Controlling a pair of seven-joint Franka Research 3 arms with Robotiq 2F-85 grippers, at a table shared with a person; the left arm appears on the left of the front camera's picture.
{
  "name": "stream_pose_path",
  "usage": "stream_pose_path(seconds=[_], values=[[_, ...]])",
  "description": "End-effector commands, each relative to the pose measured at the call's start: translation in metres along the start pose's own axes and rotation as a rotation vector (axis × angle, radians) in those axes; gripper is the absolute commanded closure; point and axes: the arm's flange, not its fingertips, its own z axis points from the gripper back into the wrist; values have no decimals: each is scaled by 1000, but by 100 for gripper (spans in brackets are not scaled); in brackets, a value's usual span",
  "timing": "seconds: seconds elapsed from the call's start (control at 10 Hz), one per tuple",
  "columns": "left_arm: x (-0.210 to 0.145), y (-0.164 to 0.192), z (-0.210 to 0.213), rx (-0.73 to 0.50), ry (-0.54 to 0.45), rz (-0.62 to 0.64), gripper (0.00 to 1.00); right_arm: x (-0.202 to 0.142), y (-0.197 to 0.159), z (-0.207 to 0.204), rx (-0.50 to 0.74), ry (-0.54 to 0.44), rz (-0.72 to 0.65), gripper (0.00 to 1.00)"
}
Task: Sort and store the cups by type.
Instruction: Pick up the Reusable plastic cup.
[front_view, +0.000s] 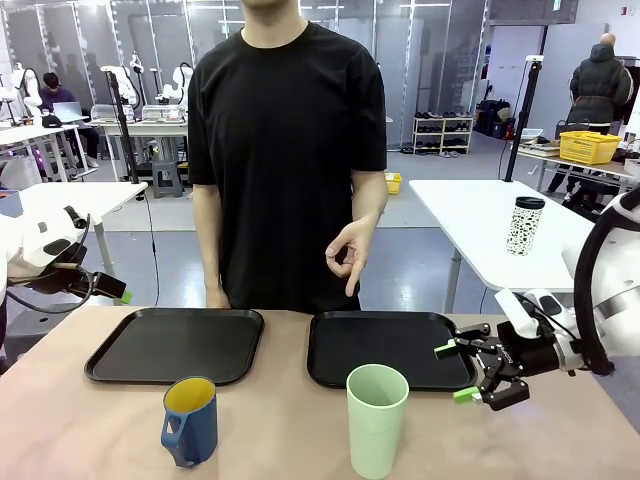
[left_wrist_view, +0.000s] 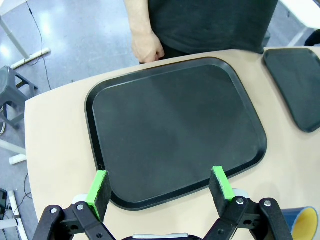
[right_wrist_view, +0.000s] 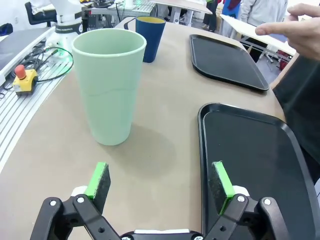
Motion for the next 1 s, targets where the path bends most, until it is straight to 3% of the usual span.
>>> stream_pose_path(seconds=[0.0, 0.2, 0.9], values=[[0, -1, 2, 3, -2, -7, 0, 12, 0, 1, 1, 9, 28, 0], [0, -1, 2, 3, -2, -7, 0, -1, -5, -6, 39, 14, -37, 0], [0, -1, 2, 3, -2, -7, 0, -11, -23, -58, 235, -73, -44, 0]])
